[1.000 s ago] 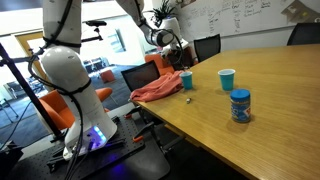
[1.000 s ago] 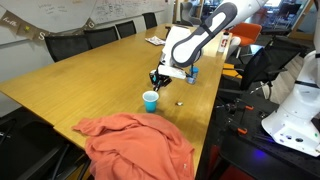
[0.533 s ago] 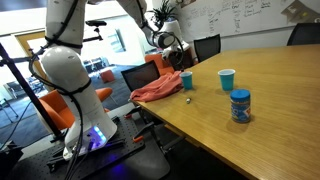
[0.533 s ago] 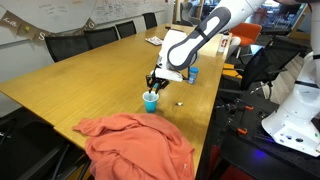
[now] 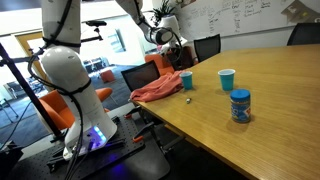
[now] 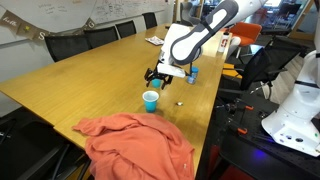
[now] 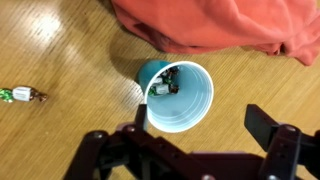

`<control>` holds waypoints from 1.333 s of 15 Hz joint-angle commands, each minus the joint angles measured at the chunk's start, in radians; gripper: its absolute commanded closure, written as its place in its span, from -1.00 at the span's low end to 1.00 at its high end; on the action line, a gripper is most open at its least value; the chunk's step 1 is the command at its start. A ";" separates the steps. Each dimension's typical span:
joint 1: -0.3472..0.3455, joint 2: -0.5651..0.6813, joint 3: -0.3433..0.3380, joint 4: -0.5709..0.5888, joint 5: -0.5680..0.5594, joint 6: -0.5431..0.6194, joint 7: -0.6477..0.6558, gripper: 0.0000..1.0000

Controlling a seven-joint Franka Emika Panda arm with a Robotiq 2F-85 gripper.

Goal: Put the sweets in the left cup

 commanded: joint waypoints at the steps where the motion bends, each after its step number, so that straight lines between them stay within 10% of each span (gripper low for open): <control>1: 0.005 -0.191 -0.033 -0.164 -0.015 -0.113 0.010 -1.00; 12: -0.059 -0.160 -0.171 -0.424 -0.227 0.113 0.180 -1.00; 20: -0.250 -0.003 -0.002 -0.387 -0.039 0.177 -0.259 -1.00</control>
